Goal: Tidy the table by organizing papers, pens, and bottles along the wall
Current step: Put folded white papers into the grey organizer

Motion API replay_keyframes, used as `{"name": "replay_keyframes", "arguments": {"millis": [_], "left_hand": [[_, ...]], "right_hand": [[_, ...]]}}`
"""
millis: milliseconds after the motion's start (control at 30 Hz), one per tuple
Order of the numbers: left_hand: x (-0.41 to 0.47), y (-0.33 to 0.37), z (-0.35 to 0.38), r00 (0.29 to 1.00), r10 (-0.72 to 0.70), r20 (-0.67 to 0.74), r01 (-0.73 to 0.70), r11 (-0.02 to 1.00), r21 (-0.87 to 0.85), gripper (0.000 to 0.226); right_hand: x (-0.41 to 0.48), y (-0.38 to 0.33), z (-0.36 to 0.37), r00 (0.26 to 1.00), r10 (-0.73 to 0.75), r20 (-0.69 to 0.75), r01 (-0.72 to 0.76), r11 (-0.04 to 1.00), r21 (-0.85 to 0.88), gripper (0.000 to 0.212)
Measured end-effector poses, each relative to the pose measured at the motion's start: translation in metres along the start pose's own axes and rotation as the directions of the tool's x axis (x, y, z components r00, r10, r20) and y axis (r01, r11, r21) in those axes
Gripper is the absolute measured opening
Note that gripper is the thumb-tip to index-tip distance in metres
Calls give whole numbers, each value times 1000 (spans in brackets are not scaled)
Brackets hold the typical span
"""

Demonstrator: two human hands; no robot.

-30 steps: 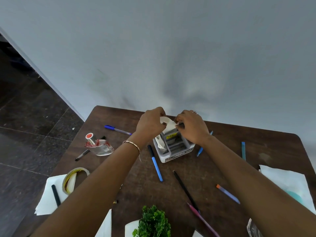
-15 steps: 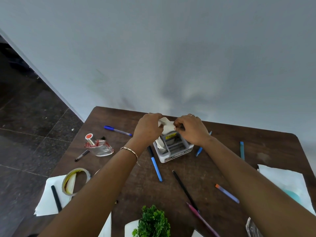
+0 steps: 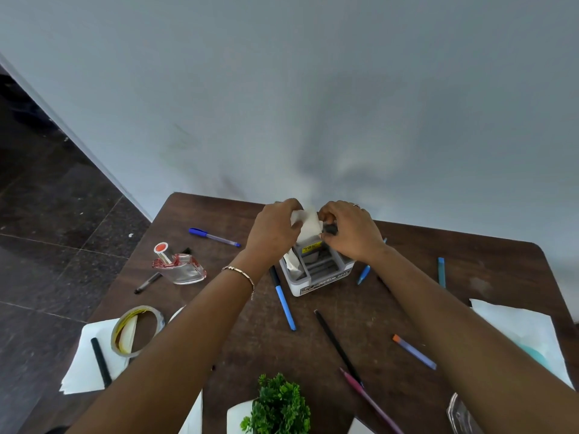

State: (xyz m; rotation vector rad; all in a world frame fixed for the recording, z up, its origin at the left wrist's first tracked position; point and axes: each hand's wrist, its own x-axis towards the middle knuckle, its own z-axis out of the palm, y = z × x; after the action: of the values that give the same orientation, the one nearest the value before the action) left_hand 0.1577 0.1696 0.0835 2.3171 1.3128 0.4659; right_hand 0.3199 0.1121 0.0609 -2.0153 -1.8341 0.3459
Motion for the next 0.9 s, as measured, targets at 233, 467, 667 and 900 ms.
{"name": "replay_keyframes", "arguments": {"millis": [233, 467, 667, 900], "left_hand": [[1, 5, 10, 993, 92, 79, -101, 988, 115, 35], [-5, -3, 7, 997, 76, -27, -75, 997, 30, 24], [-11, -8, 15, 998, 57, -19, -55, 993, 106, 15], [-11, -11, 20, 995, -39, -87, 36, 999, -31, 20]], "right_hand": [[-6, 6, 1, 1000, -20, -19, 20, 1000, -16, 23], [-10, 8, 4, 1000, 11, 6, -11, 999, -33, 29], [-14, 3, 6, 994, -35, -99, 42, 997, 63, 25], [-17, 8, 12, 996, -50, -78, 46, 998, -49, 19]]}}
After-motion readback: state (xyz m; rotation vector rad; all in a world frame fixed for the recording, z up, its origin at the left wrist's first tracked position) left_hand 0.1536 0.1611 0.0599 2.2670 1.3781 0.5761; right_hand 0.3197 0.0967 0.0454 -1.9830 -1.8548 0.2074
